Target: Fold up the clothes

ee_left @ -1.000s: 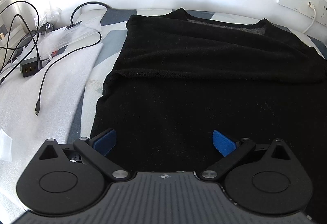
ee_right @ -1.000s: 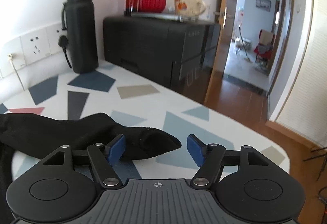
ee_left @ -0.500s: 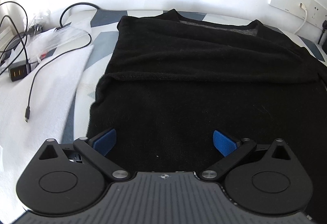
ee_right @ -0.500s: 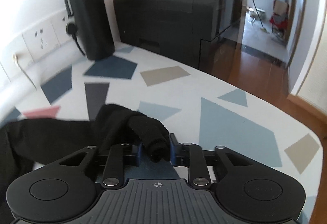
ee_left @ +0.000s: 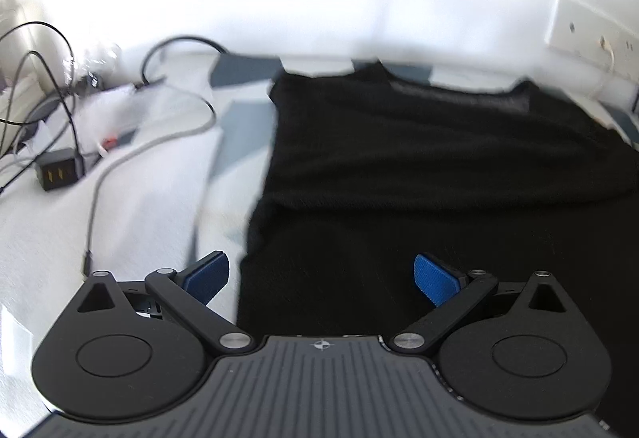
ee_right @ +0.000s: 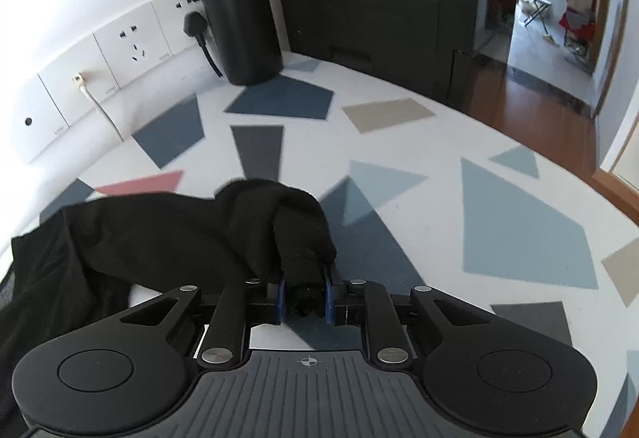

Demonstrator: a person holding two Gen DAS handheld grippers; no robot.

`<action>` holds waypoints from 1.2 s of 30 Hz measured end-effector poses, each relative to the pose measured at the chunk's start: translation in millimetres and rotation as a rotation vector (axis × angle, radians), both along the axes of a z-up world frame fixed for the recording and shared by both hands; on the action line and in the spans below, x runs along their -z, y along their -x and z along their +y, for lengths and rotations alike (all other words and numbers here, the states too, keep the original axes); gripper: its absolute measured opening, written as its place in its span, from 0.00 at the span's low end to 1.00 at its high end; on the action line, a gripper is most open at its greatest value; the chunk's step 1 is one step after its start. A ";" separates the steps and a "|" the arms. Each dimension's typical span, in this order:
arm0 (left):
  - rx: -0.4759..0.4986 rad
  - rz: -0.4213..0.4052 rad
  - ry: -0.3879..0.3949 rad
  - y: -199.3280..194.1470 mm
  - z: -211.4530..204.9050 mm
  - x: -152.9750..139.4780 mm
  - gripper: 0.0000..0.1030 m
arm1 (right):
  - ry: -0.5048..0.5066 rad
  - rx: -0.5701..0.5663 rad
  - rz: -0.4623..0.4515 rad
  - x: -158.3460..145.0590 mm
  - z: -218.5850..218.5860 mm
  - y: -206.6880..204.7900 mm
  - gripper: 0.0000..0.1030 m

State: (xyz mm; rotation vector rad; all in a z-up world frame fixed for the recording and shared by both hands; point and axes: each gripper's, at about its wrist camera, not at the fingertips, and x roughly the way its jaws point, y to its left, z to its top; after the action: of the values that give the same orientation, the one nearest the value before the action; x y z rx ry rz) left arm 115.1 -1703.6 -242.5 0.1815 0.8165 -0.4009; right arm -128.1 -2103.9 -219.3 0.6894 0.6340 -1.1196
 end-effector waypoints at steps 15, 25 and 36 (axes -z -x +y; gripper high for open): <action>-0.088 0.055 0.081 -14.6 39.2 -12.2 0.98 | 0.155 -0.722 -0.202 -82.0 150.0 -136.1 0.68; 0.064 0.101 0.176 -23.0 2.6 -25.9 0.85 | -0.017 -0.391 0.005 -10.6 87.5 -86.6 0.61; 0.154 0.252 0.185 -26.0 -85.4 -6.6 0.35 | -0.039 -0.291 0.006 -1.7 67.3 -51.6 0.60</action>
State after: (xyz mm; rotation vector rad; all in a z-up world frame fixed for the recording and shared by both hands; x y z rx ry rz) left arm 141.1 -1789.1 -235.9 0.0212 1.0112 -0.6508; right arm -76.6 -2036.6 -217.6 0.6050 0.7374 -0.8416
